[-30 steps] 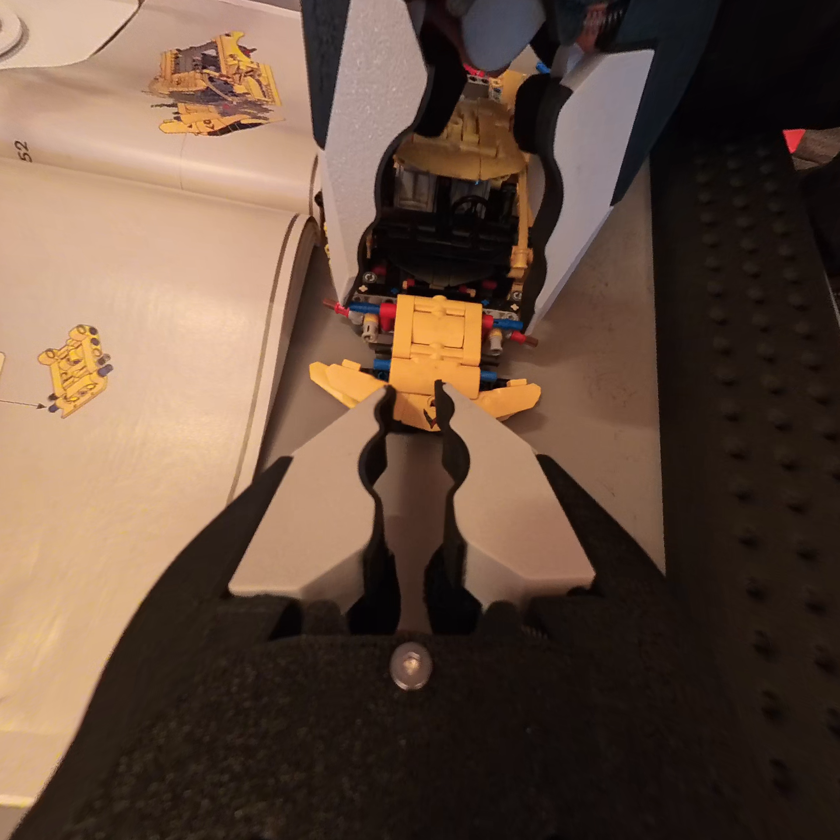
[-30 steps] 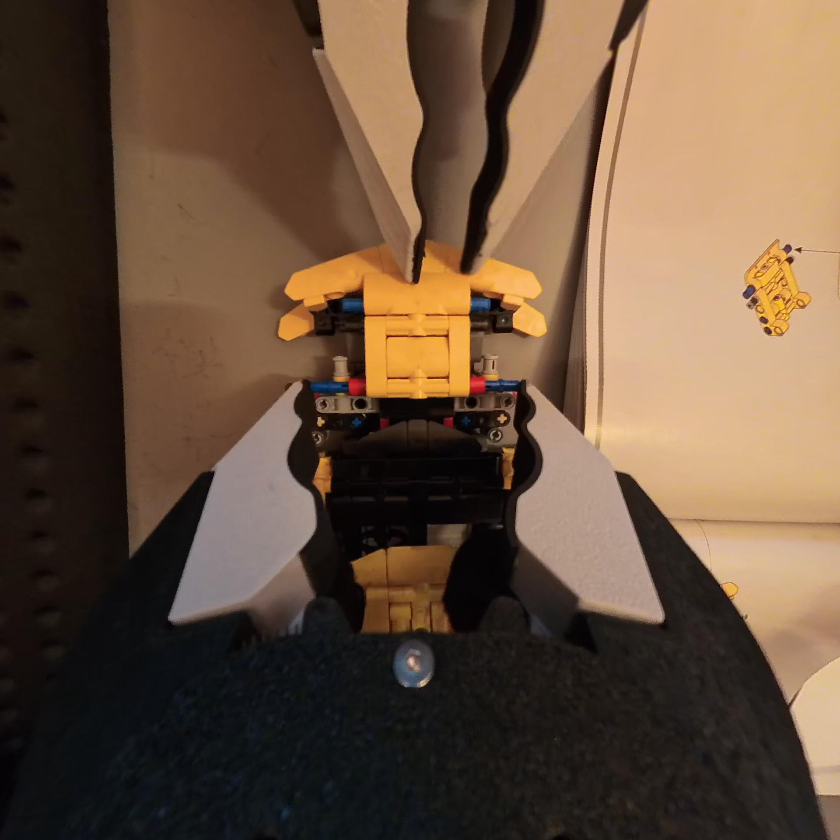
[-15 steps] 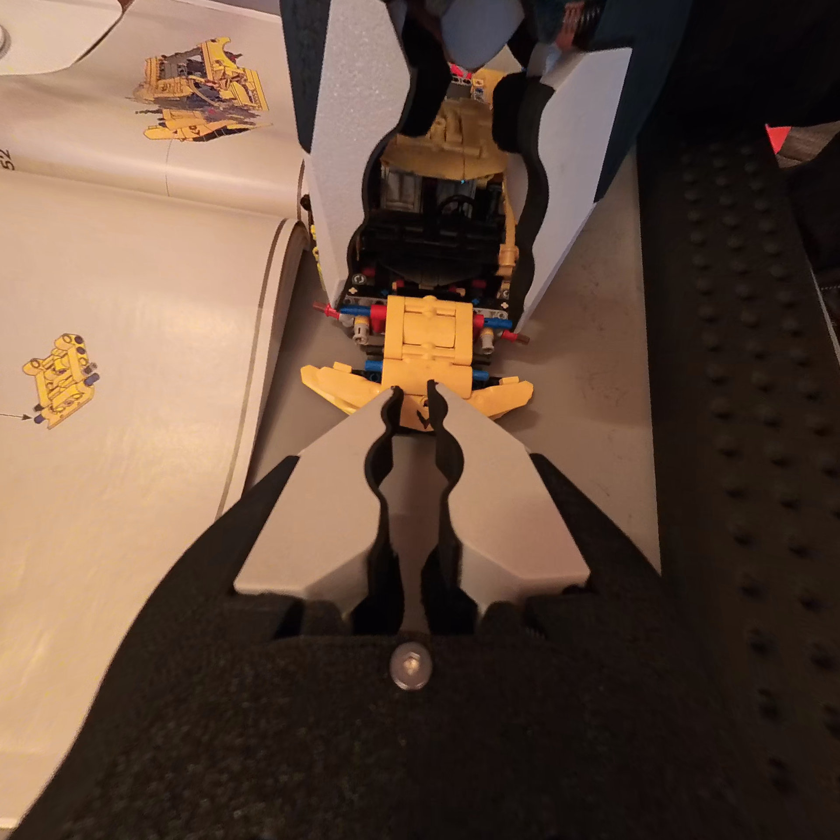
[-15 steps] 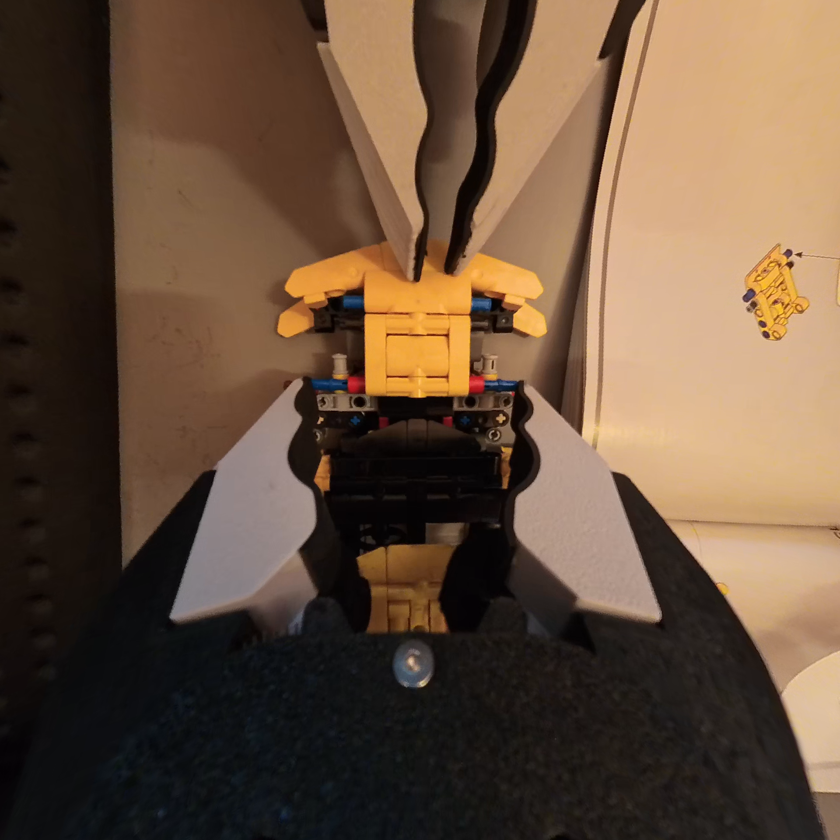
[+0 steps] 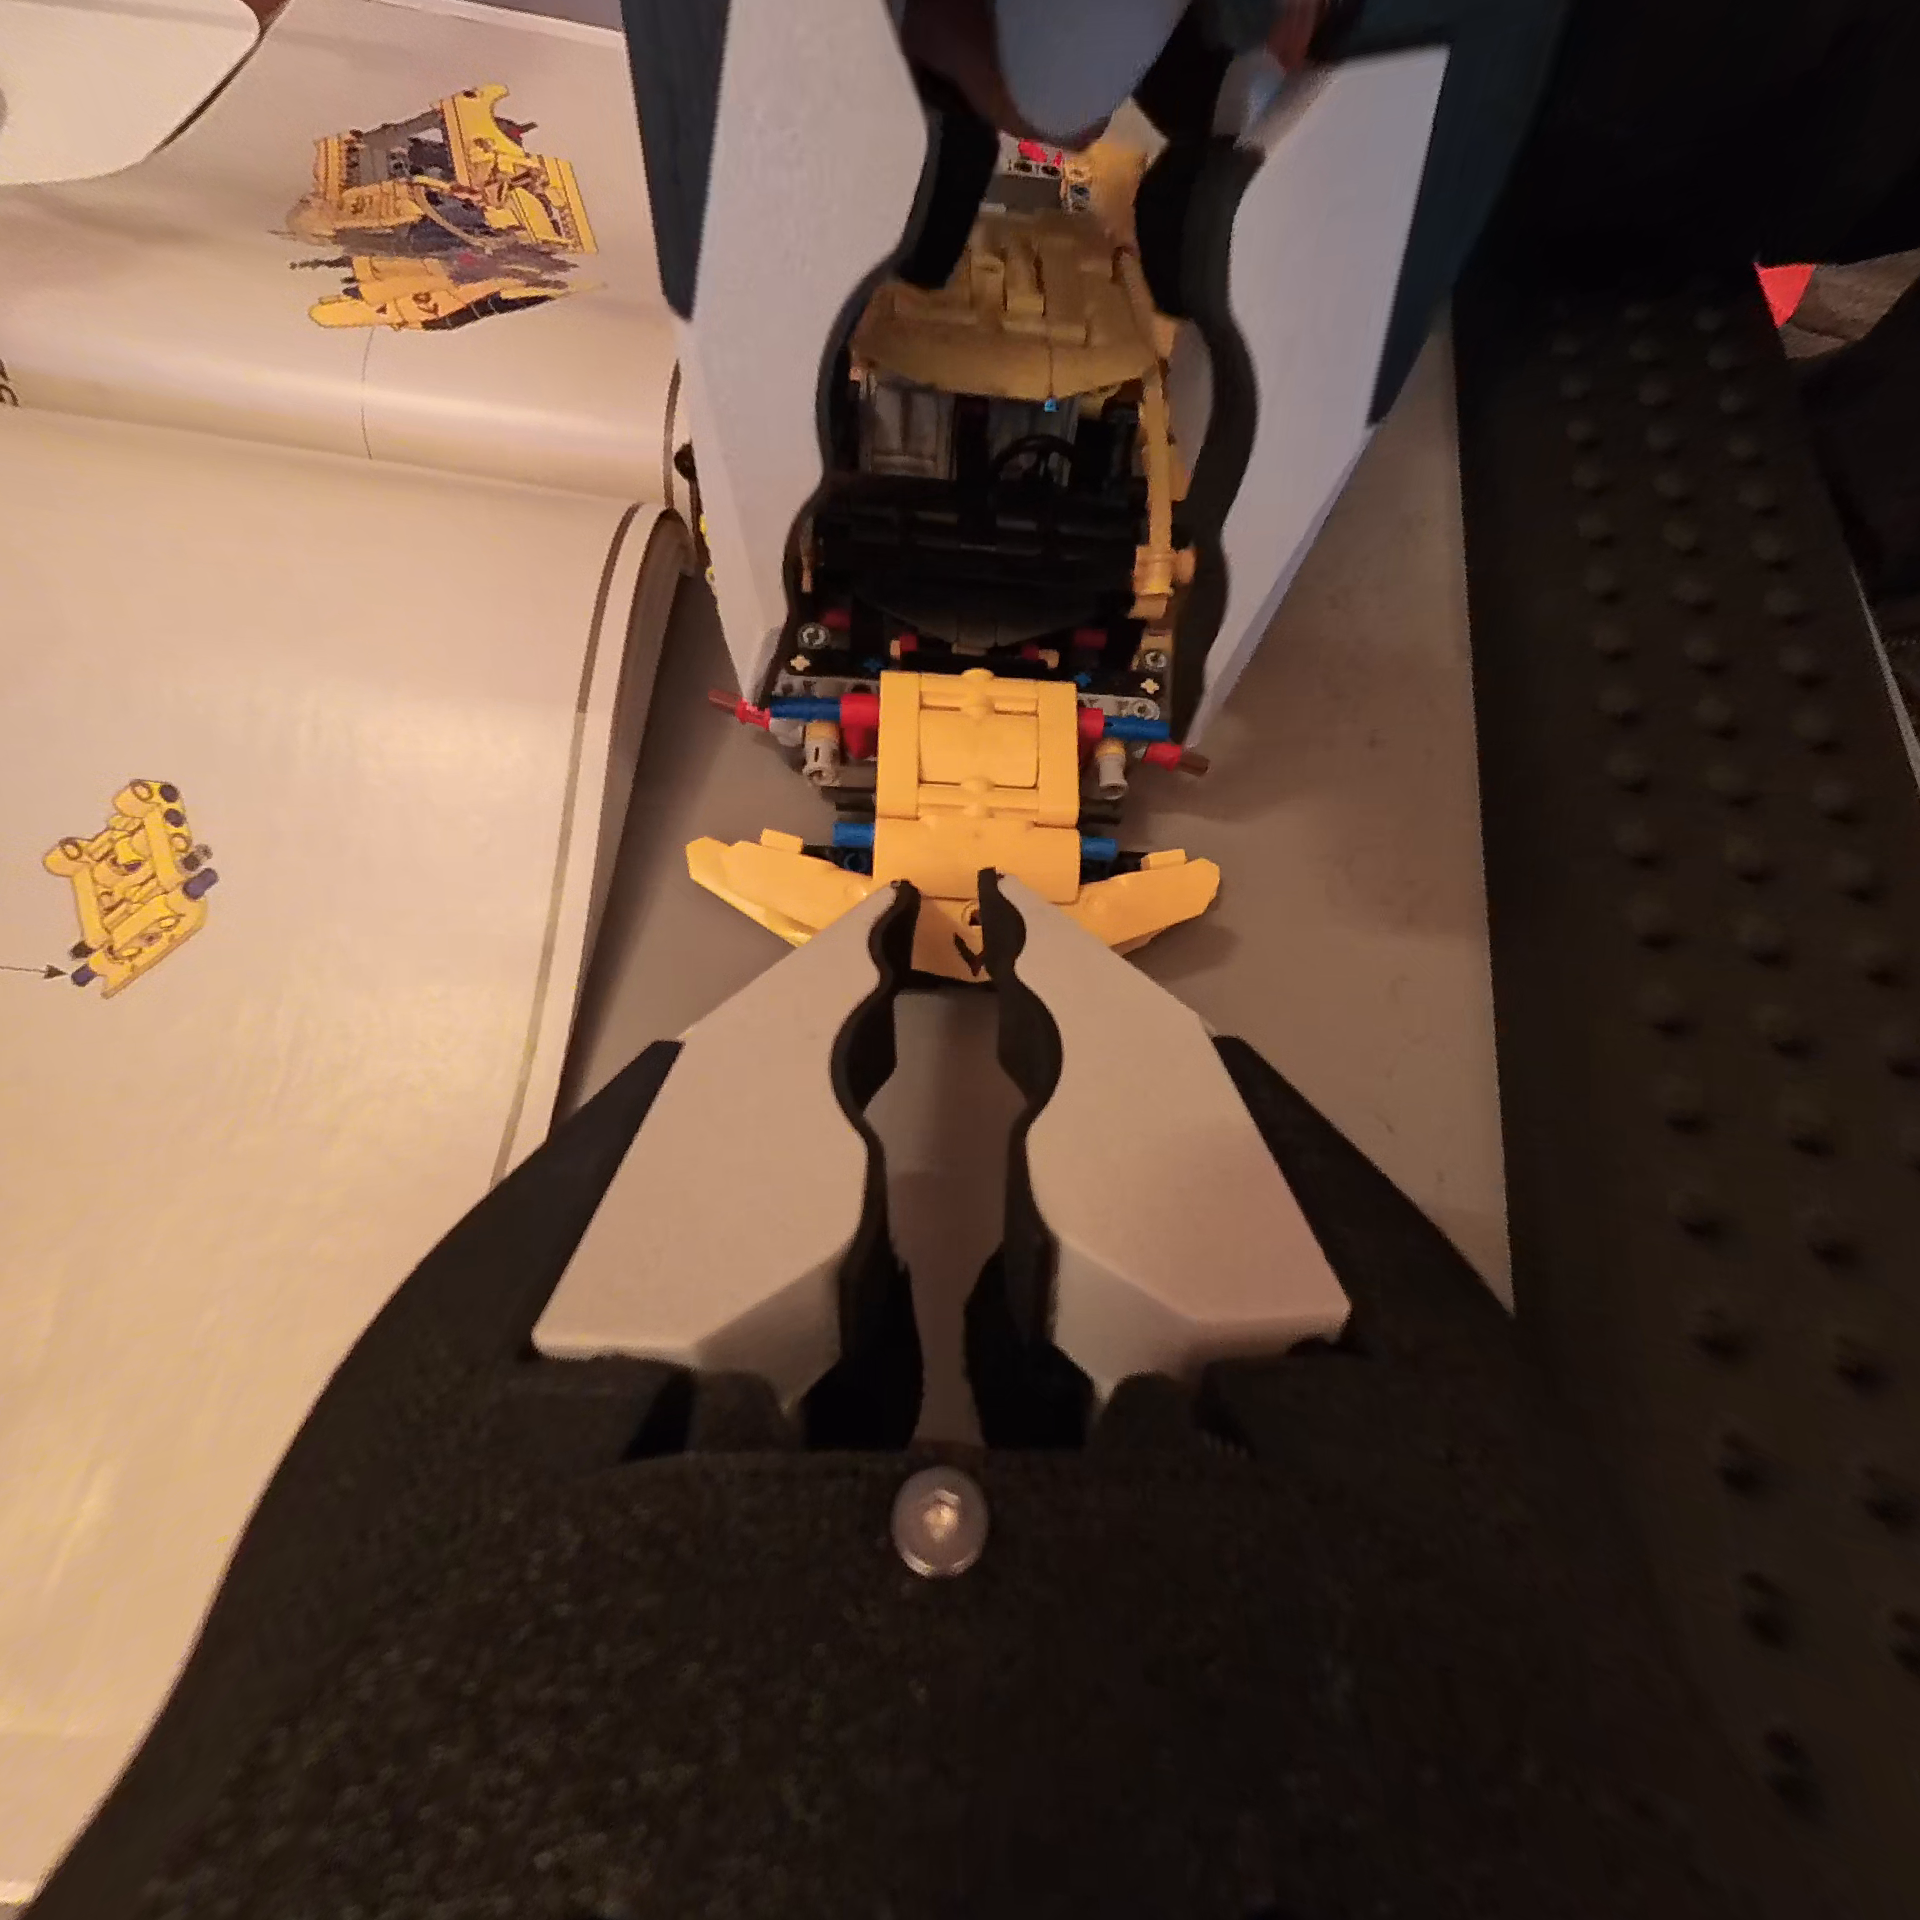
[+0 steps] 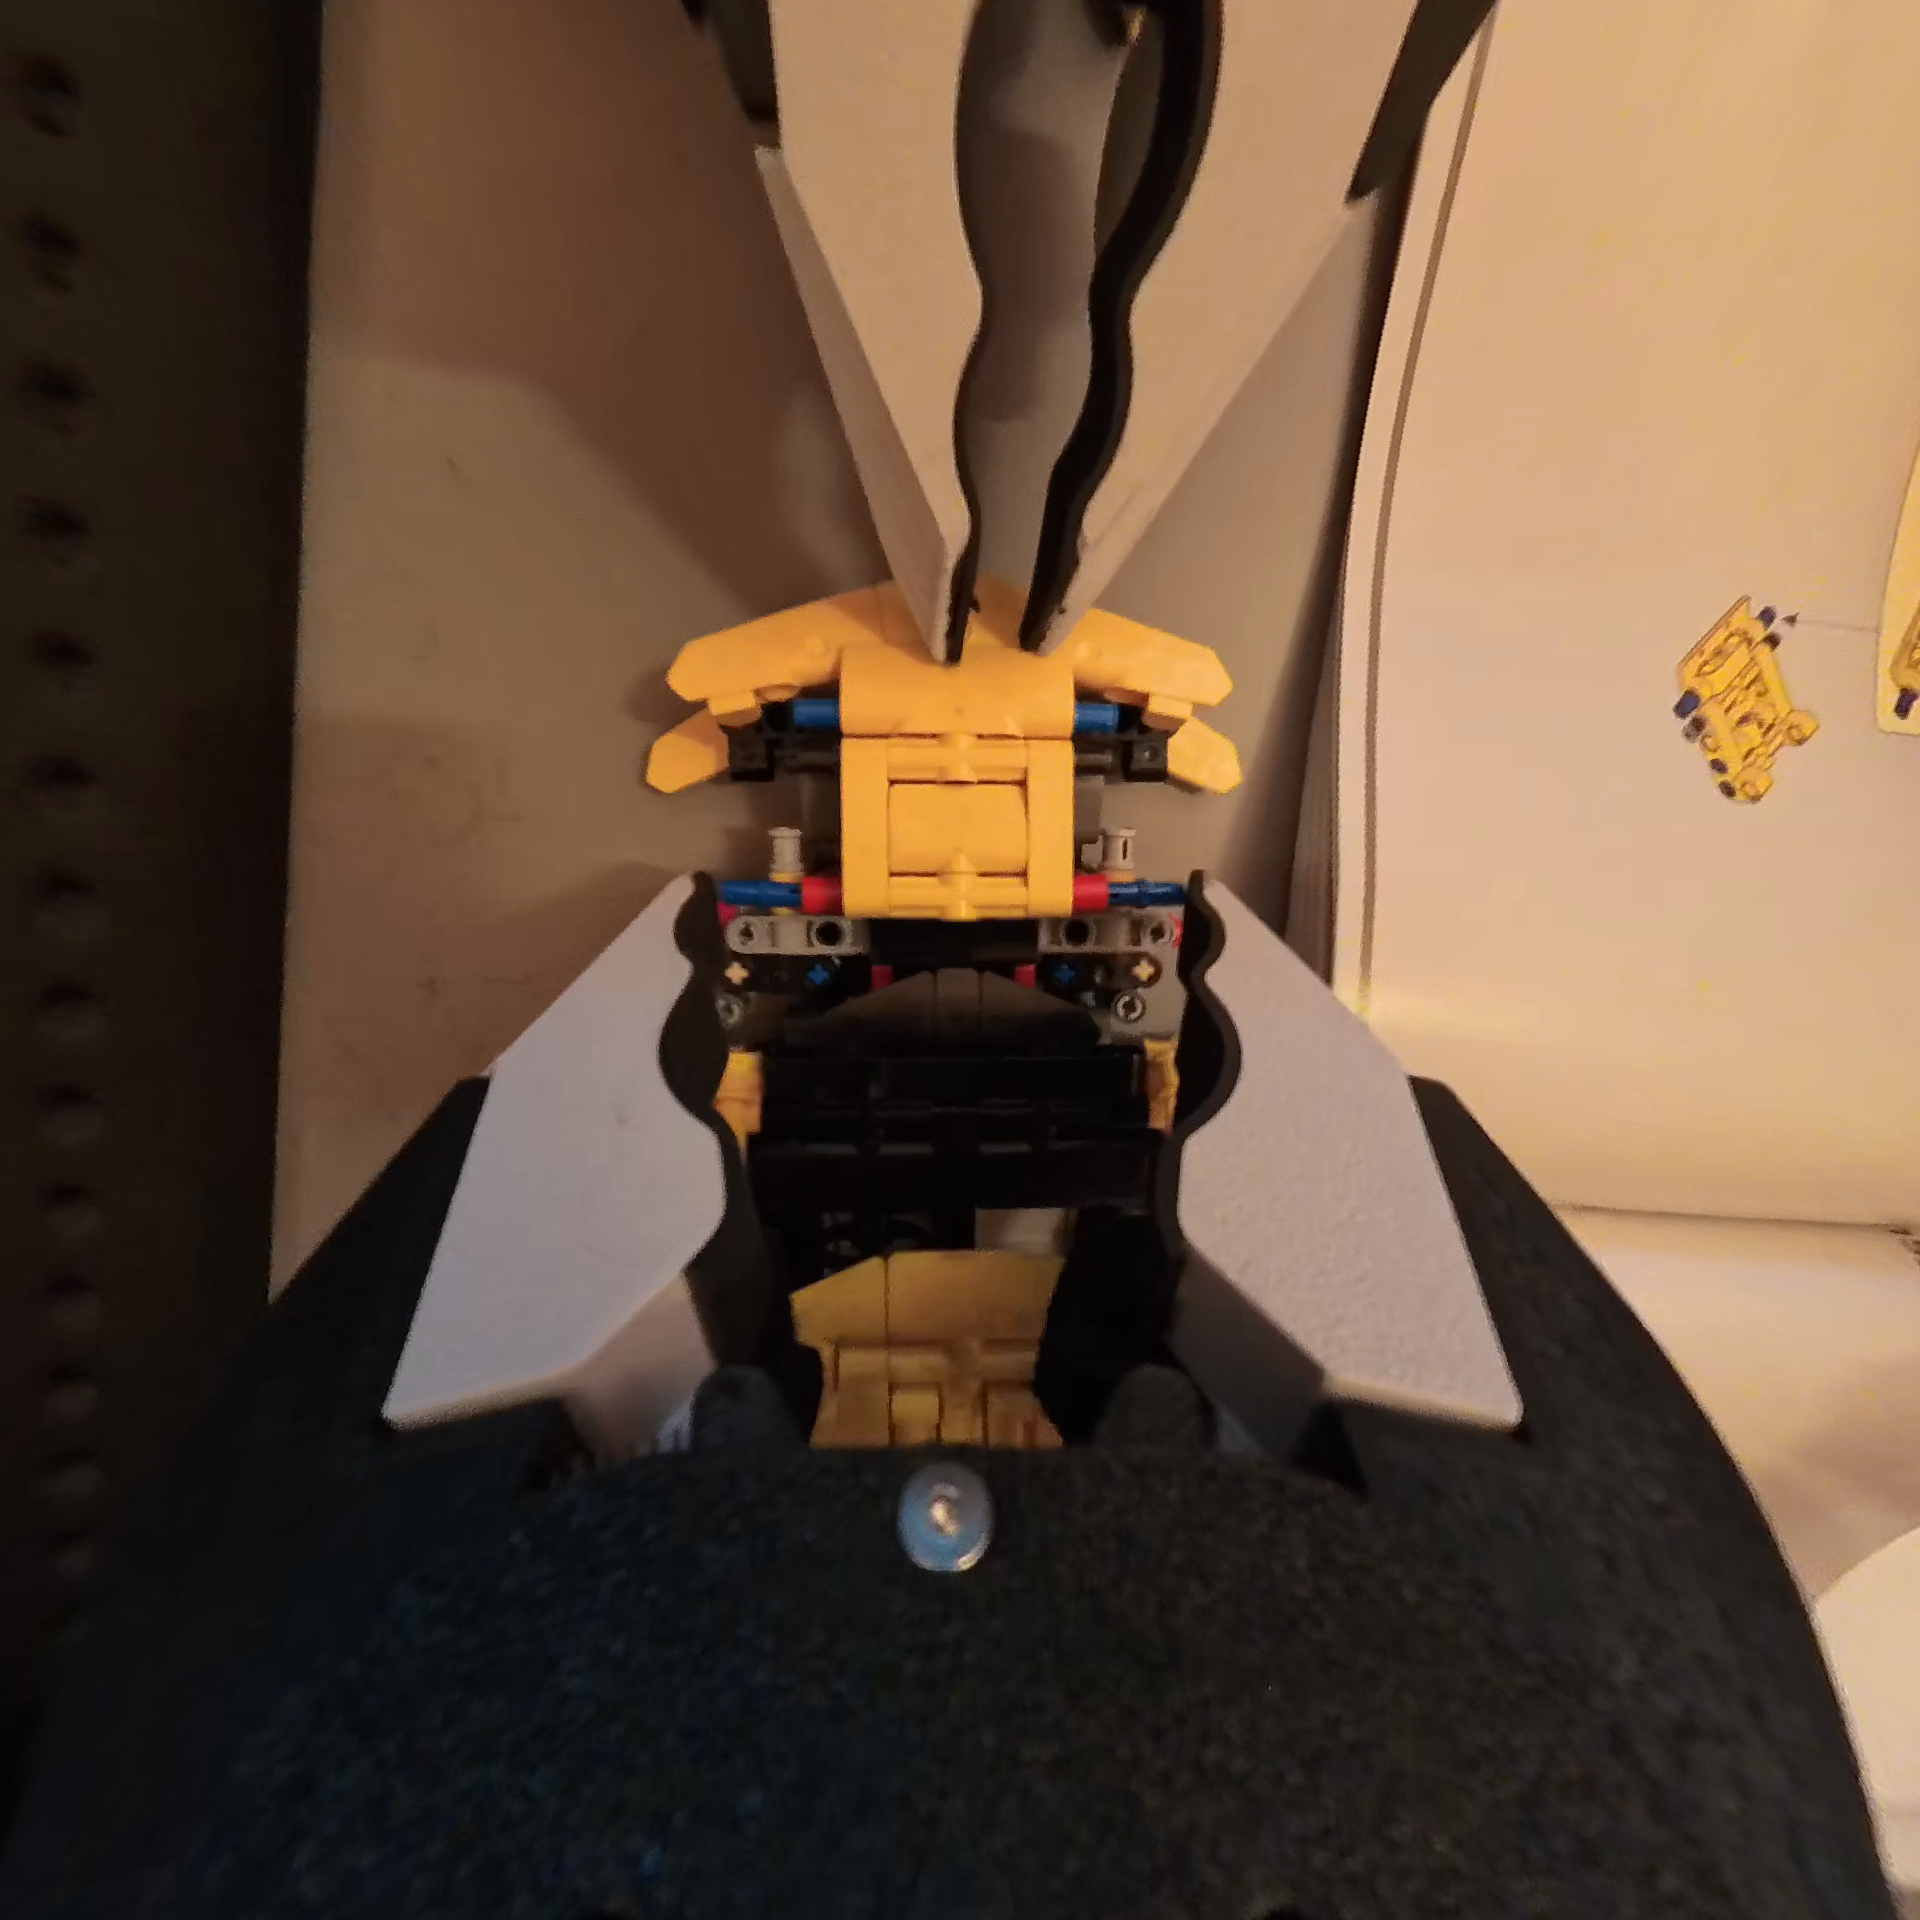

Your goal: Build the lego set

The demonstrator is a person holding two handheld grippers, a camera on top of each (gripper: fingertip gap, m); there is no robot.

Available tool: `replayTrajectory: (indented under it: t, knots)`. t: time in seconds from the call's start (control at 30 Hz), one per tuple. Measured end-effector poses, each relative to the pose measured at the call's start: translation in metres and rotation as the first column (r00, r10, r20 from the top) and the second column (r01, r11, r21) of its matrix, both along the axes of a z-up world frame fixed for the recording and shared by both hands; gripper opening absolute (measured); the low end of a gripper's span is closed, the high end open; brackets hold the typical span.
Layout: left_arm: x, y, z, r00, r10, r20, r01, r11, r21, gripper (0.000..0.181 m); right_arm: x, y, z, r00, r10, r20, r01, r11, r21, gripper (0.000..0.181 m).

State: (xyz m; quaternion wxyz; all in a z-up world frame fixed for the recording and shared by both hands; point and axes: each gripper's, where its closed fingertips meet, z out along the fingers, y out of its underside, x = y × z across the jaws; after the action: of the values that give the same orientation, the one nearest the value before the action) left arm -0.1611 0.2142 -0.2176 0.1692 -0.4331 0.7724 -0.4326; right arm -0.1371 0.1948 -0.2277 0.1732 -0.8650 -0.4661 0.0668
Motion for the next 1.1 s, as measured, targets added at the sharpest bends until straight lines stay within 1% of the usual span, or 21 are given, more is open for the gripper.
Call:
replayTrajectory:
  t: [0.1, 0.13, 0.17, 0.2, 0.23, 0.27, 0.3, 0.33, 0.37, 0.4, 0.43, 0.5, 0.57, 0.6, 0.67, 0.73, 0.77, 0.87, 0.93, 1.03, 1.1]
  knots:
    - [0.0, 0.0, 0.0, 1.0, 0.0, -0.001, 0.0, 1.0, 0.001, 0.012, -0.004, 0.003, 0.024, 0.993, 0.013, -0.114, -0.006, 0.998, 0.061, 0.098]
    - [0.0, 0.0, 0.0, 1.0, 0.001, -0.001, -0.001, 1.0, 0.0, 0.012, -0.003, 0.007, 0.036, 0.985, 0.008, -0.171, 0.009, 0.995, 0.098, 0.098]
    - [0.0, 0.0, 0.0, 1.0, 0.001, 0.0, -0.001, 1.0, 0.001, 0.012, -0.005, 0.012, 0.054, 0.963, 0.01, -0.27, 0.03, 0.989, 0.146, 0.098]
    - [0.0, 0.0, 0.0, 1.0, 0.001, -0.001, -0.001, 1.0, 0.0, 0.012, -0.005, 0.018, 0.076, 0.919, 0.018, -0.394, 0.068, 0.977, 0.204, 0.096]
    - [0.0, 0.0, 0.0, 1.0, 0.001, -0.001, -0.001, 1.0, -0.001, 0.012, -0.002, 0.024, 0.099, 0.853, 0.035, -0.521, 0.116, 0.96, 0.255, 0.093]
    - [0.0, 0.0, 0.0, 1.0, 0.001, 0.0, -0.001, 1.0, -0.001, 0.012, 0.001, 0.027, 0.118, 0.769, 0.083, -0.633, 0.151, 0.94, 0.306, 0.095]
    - [0.0, 0.0, 0.0, 1.0, 0.001, -0.001, -0.001, 1.0, -0.002, 0.012, 0.004, 0.025, 0.133, 0.681, 0.126, -0.721, 0.181, 0.926, 0.332, 0.103]
    - [0.0, 0.0, 0.0, 1.0, 0.001, -0.001, -0.001, 1.0, -0.002, 0.012, 0.005, 0.021, 0.136, 0.63, 0.109, -0.769, 0.205, 0.932, 0.3, 0.116]
    - [0.0, 0.0, 0.0, 1.0, 0.002, 0.0, -0.002, 1.0, -0.003, 0.012, 0.005, 0.015, 0.126, 0.661, 0.097, -0.744, 0.167, 0.948, 0.272, 0.111]
    - [0.0, 0.0, 0.0, 1.0, 0.002, 0.0, -0.002, 1.0, -0.003, 0.012, 0.005, 0.008, 0.106, 0.733, 0.072, -0.677, 0.119, 0.966, 0.232, 0.104]
    - [0.0, 0.0, 0.0, 1.0, 0.002, 0.0, -0.002, 1.0, -0.004, 0.012, 0.002, -0.001, 0.089, 0.793, 0.073, -0.604, 0.054, 0.98, 0.19, 0.104]
    - [0.0, 0.0, 0.0, 1.0, 0.002, -0.001, -0.002, 1.0, -0.002, 0.012, 0.006, 0.0, 0.063, 0.894, 0.019, -0.448, 0.058, 0.986, 0.158, 0.083]
    - [0.0, 0.0, 0.0, 1.0, 0.003, 0.0, -0.003, 1.0, -0.004, 0.012, 0.001, -0.004, 0.049, 0.936, 0.047, -0.35, 0.004, 0.989, 0.145, 0.064]
    - [0.0, 0.0, 0.0, 1.0, 0.002, 0.0, -0.002, 1.0, -0.004, 0.012, 0.002, -0.001, 0.041, 0.956, 0.044, -0.29, 0.0, 0.989, 0.151, 0.068]
    - [0.0, 0.0, 0.0, 1.0, 0.003, 0.0, -0.003, 1.0, -0.003, 0.012, 0.004, 0.0, 0.024, 0.978, 0.017, -0.21, 0.008, 0.993, 0.118, 0.094]
    - [0.0, 0.0, 0.0, 1.0, 0.003, 0.0, -0.003, 1.0, -0.001, 0.012, 0.006, -0.004, 0.008, 0.988, 0.0, -0.156, 0.008, 0.999, 0.054, 0.106]
    - [0.0, 0.0, 0.0, 1.0, 0.003, 0.0, -0.003, 1.0, 0.0, 0.012, 0.004, -0.006, 0.005, 0.989, 0.002, -0.145, 0.003, 0.999, 0.035, 0.109]
    - [0.0, 0.0, 0.0, 1.0, 0.003, 0.0, -0.003, 1.0, -0.001, 0.012, 0.001, 0.001, 0.0, 0.995, 0.019, -0.099, -0.013, 0.998, 0.058, 0.112]
    - [0.0, 0.0, 0.0, 1.0, 0.003, 0.0, -0.003, 1.0, -0.002, 0.012, 0.002, 0.004, -0.005, 0.996, 0.012, -0.086, -0.009, 0.999, 0.032, 0.112]
    - [0.0, 0.0, 0.0, 1.0, 0.004, 0.0, -0.004, 1.0, -0.002, 0.012, 0.001, 0.0, -0.013, 0.995, -0.017, -0.103, 0.01, 0.998, -0.065, 0.106]
    - [0.0, 0.0, 0.0, 1.0, 0.005, 0.0, -0.005, 1.0, -0.002, 0.012, 0.0, 0.0, -0.012, 0.994, -0.016, -0.109, 0.009, 0.998, -0.064, 0.101]
